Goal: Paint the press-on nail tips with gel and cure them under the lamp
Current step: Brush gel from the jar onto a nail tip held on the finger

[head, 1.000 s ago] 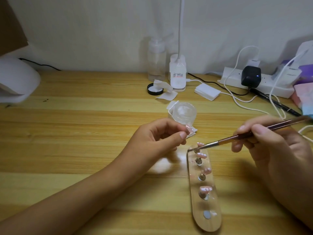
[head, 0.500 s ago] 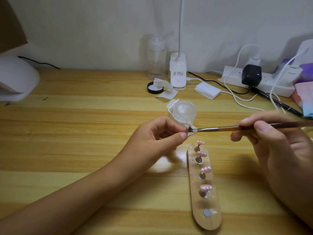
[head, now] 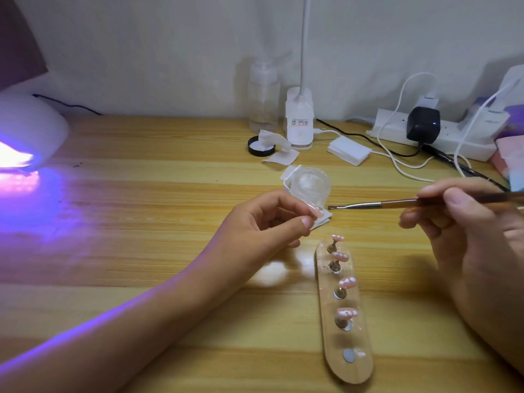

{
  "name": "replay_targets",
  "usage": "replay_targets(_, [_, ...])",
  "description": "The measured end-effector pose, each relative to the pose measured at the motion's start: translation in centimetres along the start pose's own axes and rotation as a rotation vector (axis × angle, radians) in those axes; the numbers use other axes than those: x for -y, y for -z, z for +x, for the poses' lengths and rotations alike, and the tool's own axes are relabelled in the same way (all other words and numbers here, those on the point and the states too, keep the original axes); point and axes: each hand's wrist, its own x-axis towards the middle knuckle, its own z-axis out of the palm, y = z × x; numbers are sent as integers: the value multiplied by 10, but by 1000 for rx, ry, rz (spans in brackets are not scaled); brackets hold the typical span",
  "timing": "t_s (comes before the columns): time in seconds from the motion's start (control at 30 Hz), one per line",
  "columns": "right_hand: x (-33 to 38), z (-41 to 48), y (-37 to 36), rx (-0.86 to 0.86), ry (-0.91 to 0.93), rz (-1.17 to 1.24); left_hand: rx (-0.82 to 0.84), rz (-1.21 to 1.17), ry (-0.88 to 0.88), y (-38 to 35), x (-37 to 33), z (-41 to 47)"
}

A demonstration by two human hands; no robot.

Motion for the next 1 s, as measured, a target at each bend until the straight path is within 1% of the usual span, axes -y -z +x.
replay_targets(0.13, [2,-2,-5,21,-19,0,15,14,-5,0,-1,0])
replay_targets(0.3, [1,-2,-3,74,-18,-18,-10,-3,-5,-1,0,-1])
replay_targets(0.43, [1,-3,-1,76,-54,-26,8,15,-13,-1,0,-1])
replay_targets(0.57, [-1,-3,1,94,-58,22,10,0,-12,-1,1,0])
replay_targets(0.77, [0,2,3,25,-137,81,0,-43,-3,-2,1,1])
replay_targets(0.87, [0,4,2,-17,-185,90,14,-8,-9,-2,1,1])
replay_targets(1.0, [-1,5,1,-30,-211,113,17,36,-8,-1,1,0])
